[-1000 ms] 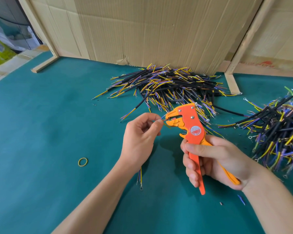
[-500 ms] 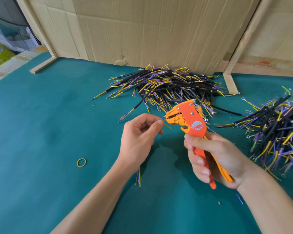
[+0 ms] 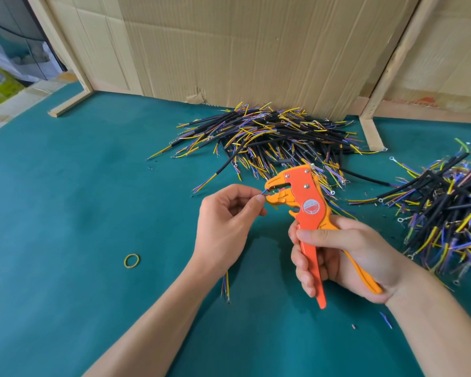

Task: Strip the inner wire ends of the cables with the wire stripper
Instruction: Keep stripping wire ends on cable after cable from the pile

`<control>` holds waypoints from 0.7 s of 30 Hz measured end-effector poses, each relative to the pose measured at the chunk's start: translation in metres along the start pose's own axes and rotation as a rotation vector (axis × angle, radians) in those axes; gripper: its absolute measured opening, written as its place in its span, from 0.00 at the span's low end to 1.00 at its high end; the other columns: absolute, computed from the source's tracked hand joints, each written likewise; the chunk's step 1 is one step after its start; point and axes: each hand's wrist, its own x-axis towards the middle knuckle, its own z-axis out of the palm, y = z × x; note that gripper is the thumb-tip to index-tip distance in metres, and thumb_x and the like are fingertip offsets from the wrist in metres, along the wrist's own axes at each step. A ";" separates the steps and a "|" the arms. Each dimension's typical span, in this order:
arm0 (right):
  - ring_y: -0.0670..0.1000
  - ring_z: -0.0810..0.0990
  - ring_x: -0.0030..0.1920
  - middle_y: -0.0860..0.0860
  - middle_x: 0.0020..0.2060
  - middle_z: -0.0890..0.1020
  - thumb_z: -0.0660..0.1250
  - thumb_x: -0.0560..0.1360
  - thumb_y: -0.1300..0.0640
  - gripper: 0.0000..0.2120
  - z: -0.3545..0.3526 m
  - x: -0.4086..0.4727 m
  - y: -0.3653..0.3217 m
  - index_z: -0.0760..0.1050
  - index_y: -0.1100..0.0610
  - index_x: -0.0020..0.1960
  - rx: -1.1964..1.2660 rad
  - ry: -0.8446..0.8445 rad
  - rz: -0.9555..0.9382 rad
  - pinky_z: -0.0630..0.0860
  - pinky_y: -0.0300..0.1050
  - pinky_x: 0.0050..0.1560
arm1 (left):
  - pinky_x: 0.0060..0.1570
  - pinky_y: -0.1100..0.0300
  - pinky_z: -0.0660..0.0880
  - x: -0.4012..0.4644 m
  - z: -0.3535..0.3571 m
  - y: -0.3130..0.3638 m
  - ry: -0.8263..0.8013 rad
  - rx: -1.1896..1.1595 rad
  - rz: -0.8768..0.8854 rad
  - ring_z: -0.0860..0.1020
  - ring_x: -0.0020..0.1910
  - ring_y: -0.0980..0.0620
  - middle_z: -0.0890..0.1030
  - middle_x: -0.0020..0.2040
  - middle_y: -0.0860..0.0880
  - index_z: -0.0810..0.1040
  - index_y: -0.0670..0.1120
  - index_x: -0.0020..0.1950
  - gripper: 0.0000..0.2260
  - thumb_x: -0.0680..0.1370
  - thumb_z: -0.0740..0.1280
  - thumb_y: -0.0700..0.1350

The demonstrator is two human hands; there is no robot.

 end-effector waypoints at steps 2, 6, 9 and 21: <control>0.59 0.76 0.30 0.63 0.34 0.75 0.71 0.73 0.58 0.11 0.000 0.001 0.001 0.73 0.62 0.50 -0.003 0.007 0.002 0.77 0.53 0.32 | 0.29 0.71 0.68 0.000 -0.001 0.000 -0.007 0.006 0.007 0.74 0.26 0.62 0.84 0.34 0.50 0.83 0.44 0.44 0.05 0.79 0.71 0.39; 0.59 0.74 0.28 0.62 0.33 0.75 0.72 0.73 0.56 0.13 0.000 0.002 0.002 0.72 0.62 0.48 -0.006 0.034 0.006 0.76 0.51 0.30 | 0.27 0.69 0.67 0.000 -0.002 -0.001 -0.013 -0.016 0.011 0.71 0.25 0.59 0.85 0.35 0.49 0.83 0.45 0.44 0.05 0.79 0.70 0.38; 0.58 0.73 0.27 0.61 0.32 0.74 0.72 0.72 0.54 0.13 0.000 0.002 0.003 0.72 0.62 0.47 -0.016 0.052 0.006 0.74 0.50 0.29 | 0.27 0.69 0.68 0.000 -0.001 -0.001 -0.032 -0.035 0.023 0.71 0.25 0.58 0.86 0.37 0.47 0.81 0.44 0.45 0.04 0.79 0.70 0.38; 0.57 0.73 0.26 0.60 0.31 0.72 0.72 0.74 0.54 0.10 -0.002 0.001 0.001 0.75 0.59 0.44 -0.011 -0.001 0.023 0.74 0.49 0.28 | 0.28 0.66 0.68 0.004 -0.008 -0.005 -0.137 -0.005 0.038 0.70 0.26 0.53 0.86 0.39 0.47 0.77 0.45 0.45 0.05 0.79 0.70 0.41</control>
